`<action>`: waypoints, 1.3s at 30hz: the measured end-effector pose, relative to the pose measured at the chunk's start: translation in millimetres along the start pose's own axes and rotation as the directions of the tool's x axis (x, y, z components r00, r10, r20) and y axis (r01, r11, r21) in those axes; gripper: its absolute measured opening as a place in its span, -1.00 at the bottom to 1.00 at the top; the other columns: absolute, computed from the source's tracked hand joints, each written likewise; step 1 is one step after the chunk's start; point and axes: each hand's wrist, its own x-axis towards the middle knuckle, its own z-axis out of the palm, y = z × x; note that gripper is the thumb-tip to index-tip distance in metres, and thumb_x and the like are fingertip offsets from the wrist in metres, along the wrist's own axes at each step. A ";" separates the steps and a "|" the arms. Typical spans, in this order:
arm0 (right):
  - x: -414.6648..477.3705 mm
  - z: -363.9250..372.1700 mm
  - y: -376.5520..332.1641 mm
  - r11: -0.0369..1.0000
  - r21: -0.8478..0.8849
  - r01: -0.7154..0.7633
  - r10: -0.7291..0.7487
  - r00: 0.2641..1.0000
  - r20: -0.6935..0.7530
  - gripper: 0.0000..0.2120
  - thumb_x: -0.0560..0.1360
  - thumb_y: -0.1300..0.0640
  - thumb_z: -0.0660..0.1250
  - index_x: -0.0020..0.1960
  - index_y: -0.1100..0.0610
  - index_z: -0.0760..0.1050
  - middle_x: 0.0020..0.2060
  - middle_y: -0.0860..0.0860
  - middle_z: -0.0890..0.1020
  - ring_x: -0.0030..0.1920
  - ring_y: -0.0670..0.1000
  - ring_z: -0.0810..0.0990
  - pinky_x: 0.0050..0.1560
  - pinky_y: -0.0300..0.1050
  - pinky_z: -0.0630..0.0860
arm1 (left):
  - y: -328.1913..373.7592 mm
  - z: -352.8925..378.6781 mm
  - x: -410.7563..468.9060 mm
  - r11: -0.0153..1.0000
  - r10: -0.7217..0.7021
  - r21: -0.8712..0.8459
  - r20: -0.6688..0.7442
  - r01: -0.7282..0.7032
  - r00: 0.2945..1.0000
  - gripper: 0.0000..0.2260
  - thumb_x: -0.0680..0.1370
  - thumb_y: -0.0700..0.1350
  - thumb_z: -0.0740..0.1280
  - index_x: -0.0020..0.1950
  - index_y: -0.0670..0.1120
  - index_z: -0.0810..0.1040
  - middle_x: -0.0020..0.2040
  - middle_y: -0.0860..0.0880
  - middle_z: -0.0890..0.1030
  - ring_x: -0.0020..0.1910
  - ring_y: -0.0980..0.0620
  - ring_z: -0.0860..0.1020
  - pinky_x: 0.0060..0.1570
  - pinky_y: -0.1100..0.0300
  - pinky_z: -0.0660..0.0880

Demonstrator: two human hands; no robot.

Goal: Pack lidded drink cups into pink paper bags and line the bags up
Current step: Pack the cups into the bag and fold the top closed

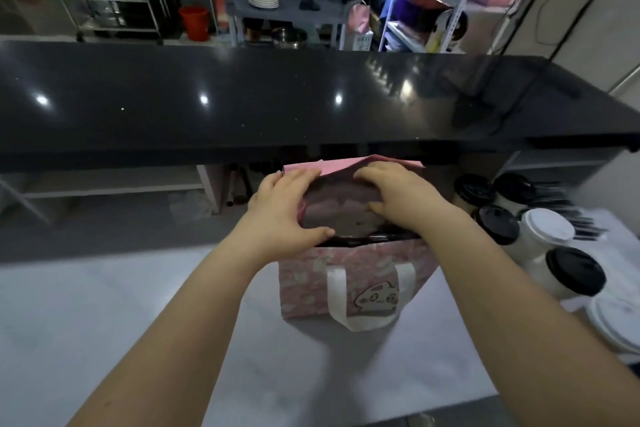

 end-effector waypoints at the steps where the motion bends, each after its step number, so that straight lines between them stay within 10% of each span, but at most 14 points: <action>1: -4.1 -0.8 1.2 0.999 0.046 -0.012 0.013 1.000 -0.025 -0.46 0.45 0.11 0.42 0.39 -0.07 0.38 0.36 -0.10 0.43 0.35 0.01 0.38 0.27 0.03 0.42 | -1.3 0.2 -0.9 1.000 0.010 -0.016 -0.011 -0.010 1.000 -0.19 0.40 0.20 0.45 0.55 0.18 0.10 0.53 0.18 0.18 0.54 0.01 -0.01 0.48 -0.15 0.13; 11: -76.8 -10.4 35.9 0.746 0.666 0.018 0.298 0.885 -0.358 -0.77 0.45 0.11 0.48 0.02 -0.17 0.61 -0.04 -0.21 0.67 0.02 -0.16 0.62 0.13 -0.11 0.55 | -22.6 -0.8 -23.2 0.903 0.078 -0.408 -0.153 -0.135 0.985 -0.33 0.29 0.45 0.39 0.37 0.44 0.30 0.45 0.46 0.17 0.43 0.43 0.13 0.31 0.16 0.16; 14: -104.5 11.5 55.7 0.442 0.891 0.099 0.456 0.831 -0.319 -0.67 0.42 -0.14 0.42 0.16 -0.11 0.59 0.10 -0.13 0.66 0.15 -0.08 0.61 0.19 0.01 0.52 | -37.5 11.6 -44.0 0.848 0.007 -0.513 -0.239 -0.132 0.971 -0.22 0.27 0.36 0.49 0.43 0.39 0.26 0.43 0.45 0.24 0.36 0.51 0.21 0.25 0.21 0.22; 18: -123.5 60.8 73.2 0.009 0.999 0.037 0.258 0.965 -0.038 -0.39 0.43 -0.09 0.41 0.43 0.04 0.39 0.35 -0.01 0.51 0.28 0.02 0.54 0.19 0.03 0.49 | -53.8 45.8 -68.1 0.768 -0.159 -0.641 -0.191 0.000 0.968 -0.25 0.25 0.11 0.61 0.38 0.34 0.38 0.33 0.30 0.47 0.33 0.25 0.43 0.30 0.12 0.39; 22: -113.2 90.5 58.5 0.029 0.999 -0.014 0.277 0.961 0.006 -0.57 0.26 0.03 0.62 0.12 -0.06 0.64 0.05 0.06 0.69 0.08 0.10 0.65 -0.03 -0.16 0.59 | -42.5 68.9 -64.2 0.680 -0.207 -0.733 -0.174 0.014 0.963 -0.54 0.41 -0.17 0.54 0.18 0.28 0.60 0.09 0.15 0.67 0.09 0.09 0.63 -0.03 0.19 0.61; 26: -97.5 96.6 42.4 -0.028 0.999 0.039 0.409 0.912 -0.025 -0.70 0.32 0.02 0.50 0.04 0.00 0.65 -0.01 0.07 0.71 -0.02 0.05 0.70 -0.14 -0.17 0.61 | -25.4 72.9 -52.4 0.584 -0.288 -0.811 -0.160 0.040 0.944 -0.77 0.40 -0.04 0.50 0.00 0.24 0.68 -0.03 0.08 0.71 -0.06 0.09 0.68 -0.21 0.28 0.60; 39: -86.0 114.8 34.2 0.076 0.982 0.171 0.446 0.875 -0.187 -0.91 0.55 0.08 0.33 0.01 0.01 0.60 -0.04 -0.01 0.70 0.00 0.00 0.66 -0.03 -0.15 0.60 | -33.4 77.6 -65.3 0.503 -0.336 -0.864 -0.199 -0.004 0.921 -0.75 0.49 -0.16 0.40 0.06 0.18 0.66 0.02 0.03 0.71 0.03 0.05 0.66 -0.10 0.27 0.58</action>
